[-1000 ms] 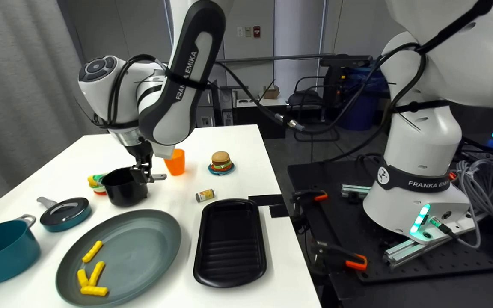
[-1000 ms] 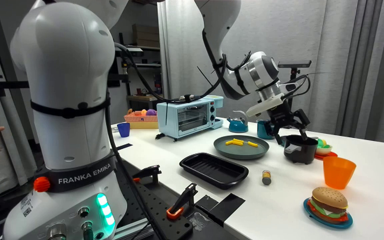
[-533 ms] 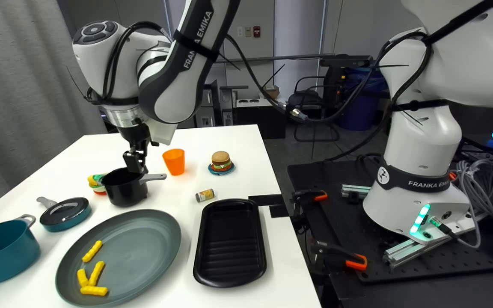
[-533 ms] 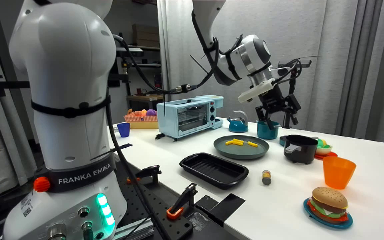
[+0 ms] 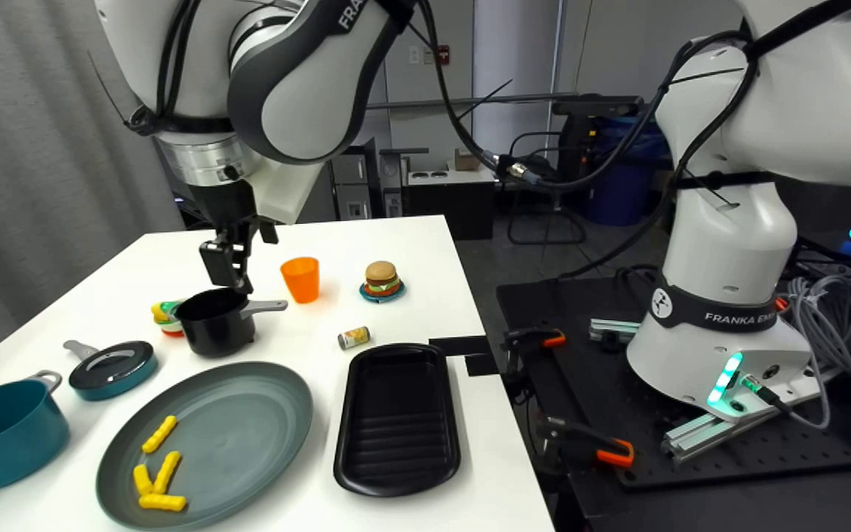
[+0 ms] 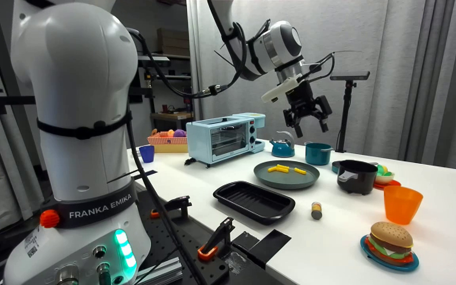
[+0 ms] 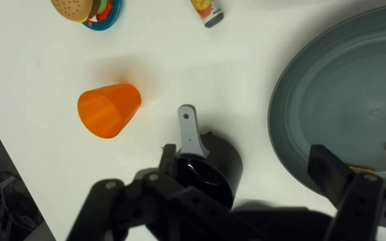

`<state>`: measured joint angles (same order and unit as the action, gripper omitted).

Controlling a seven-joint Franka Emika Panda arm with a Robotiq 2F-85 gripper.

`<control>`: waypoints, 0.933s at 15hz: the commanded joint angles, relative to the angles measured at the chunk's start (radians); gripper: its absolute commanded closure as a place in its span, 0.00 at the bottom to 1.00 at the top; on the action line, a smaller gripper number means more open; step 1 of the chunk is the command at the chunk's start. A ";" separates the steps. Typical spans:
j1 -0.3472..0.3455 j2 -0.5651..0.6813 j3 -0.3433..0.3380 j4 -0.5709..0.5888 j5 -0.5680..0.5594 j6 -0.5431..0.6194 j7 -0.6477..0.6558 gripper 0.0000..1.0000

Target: Pour out the potato chips from the black measuring cup and put them on the grey plate

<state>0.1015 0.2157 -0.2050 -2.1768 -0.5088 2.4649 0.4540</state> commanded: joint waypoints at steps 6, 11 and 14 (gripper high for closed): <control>-0.011 -0.158 0.123 -0.092 0.058 -0.111 0.078 0.00; -0.011 -0.179 0.163 -0.114 0.058 -0.139 0.115 0.00; -0.018 -0.141 0.172 -0.090 0.037 -0.115 0.110 0.00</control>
<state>0.1007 0.0750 -0.0499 -2.2679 -0.4705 2.3514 0.5639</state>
